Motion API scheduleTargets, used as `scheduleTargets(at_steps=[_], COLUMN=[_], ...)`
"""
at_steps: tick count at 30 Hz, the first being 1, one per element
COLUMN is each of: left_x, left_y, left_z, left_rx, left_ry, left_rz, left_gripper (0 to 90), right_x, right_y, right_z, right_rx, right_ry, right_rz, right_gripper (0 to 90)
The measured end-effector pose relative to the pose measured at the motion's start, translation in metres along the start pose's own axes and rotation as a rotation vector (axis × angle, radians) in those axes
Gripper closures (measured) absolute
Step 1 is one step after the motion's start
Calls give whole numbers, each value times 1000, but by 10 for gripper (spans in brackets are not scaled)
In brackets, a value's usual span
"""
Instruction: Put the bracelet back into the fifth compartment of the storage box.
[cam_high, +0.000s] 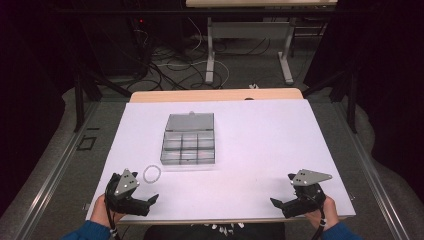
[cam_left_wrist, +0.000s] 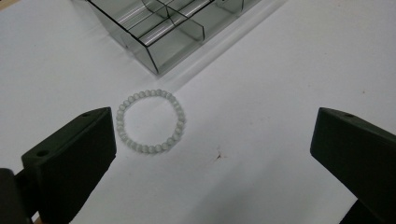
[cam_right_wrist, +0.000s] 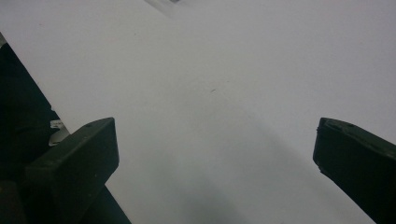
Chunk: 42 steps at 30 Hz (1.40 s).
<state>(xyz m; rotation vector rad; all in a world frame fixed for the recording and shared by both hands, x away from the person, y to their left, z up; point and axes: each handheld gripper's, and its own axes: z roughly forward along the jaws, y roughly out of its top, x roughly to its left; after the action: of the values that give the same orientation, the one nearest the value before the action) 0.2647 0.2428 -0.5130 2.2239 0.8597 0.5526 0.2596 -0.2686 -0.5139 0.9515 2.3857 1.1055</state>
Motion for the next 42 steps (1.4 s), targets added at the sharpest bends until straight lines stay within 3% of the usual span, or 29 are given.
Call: scheduleTargets(at_steps=[3,13,17,18,20,21,27,30,32,35,39,42], left_x=[0,2,5,7,8,8,10,13,15,18,25,30], left_y=[1,4,7,8,8,9,10,10,9,9,7,8], left_z=[0,5,13,14,17,18,24,31,35,36,46,51], left_rx=[-12,22,29,46,44,55,77,116,120,123,152,161], left_ry=[-10,-9,-12,-7,-12,-9,-7,-19,-4,-2,14,8], left_rz=[-19,-10,-29,-20,-38,-42,-37,-59,-56,-72,-110,-122], left_gripper=[3,3,8,11,16,19,38,40,59,102,168,262], right_x=[0,2,1,2,1,1,1,0,0,2,0,1], right_y=[1,1,1,1,1,1,1,1,1,2,2,2], right_z=[-1,-1,0,1,0,0,0,1,1,0,2,0], right_rx=[3,9,1,0,15,6,4,10,25,6,16,9], right_ry=[2,1,-8,-11,0,-7,-1,1,9,4,9,5], right_rz=[-9,-4,-10,3,8,-9,-10,3,-7,-9,-1,-7], right_gripper=[0,0,0,0,0,0,0,0,0,0,0,0])
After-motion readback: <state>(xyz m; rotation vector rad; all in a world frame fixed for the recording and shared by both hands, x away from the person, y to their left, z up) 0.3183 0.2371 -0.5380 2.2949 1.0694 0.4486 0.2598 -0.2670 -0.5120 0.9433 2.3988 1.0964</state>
